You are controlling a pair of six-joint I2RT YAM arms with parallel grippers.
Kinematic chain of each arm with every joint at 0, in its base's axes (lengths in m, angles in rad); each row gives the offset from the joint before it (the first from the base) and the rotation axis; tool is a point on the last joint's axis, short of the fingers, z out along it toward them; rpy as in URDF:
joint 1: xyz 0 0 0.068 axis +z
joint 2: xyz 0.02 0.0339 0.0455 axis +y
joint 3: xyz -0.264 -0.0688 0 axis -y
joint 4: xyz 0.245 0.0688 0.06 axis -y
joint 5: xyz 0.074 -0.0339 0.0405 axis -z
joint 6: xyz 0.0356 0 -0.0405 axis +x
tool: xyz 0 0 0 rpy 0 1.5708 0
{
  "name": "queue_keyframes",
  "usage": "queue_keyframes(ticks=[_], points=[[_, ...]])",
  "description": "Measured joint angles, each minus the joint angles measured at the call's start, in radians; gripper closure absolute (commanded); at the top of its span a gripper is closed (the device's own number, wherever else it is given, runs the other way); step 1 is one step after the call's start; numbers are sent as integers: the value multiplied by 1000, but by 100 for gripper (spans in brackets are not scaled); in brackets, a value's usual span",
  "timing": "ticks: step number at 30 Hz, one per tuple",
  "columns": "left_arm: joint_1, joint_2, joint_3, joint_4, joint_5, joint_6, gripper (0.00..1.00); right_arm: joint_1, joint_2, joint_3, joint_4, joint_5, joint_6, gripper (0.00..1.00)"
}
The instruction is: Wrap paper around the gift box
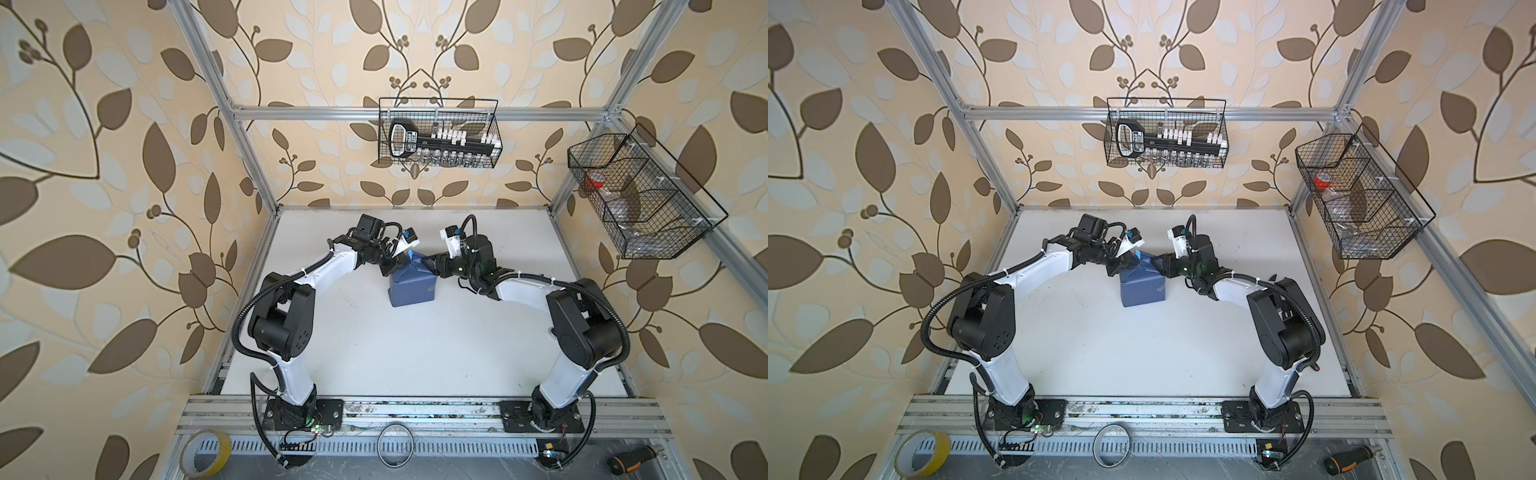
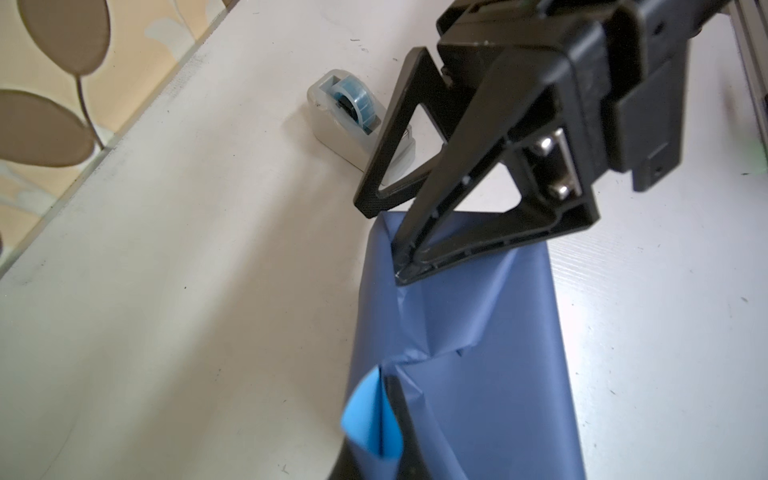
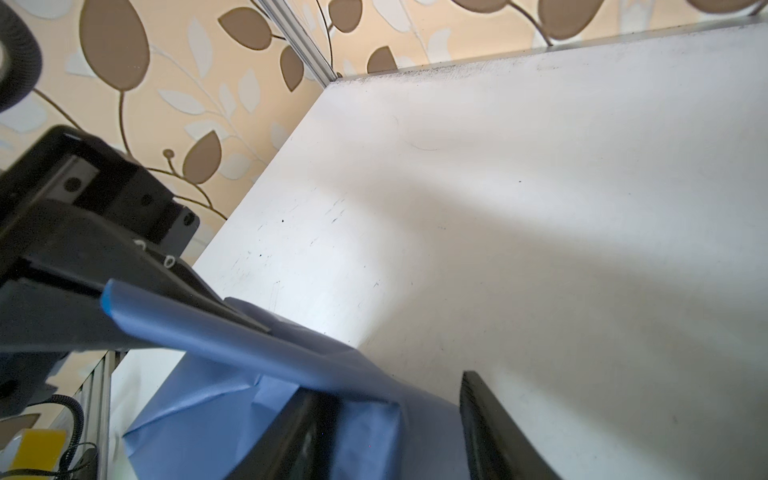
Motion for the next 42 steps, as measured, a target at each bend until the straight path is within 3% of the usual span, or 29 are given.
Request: queue_keyframes(ticks=[13,22,35,42], points=[[-69,-83,-105,85,-129,24,95,-21,-134,-9,-89,30,101,37],[-96,-91,-119,114,-196,32,94,2,-93,61,-192,87,178,30],[-102,-107,-140,134,-212,44,95,-8,-162,14,-267,90,116,37],[-108,-110,-142,133,-213,48,89,29,-158,-16,-259,95,107,41]])
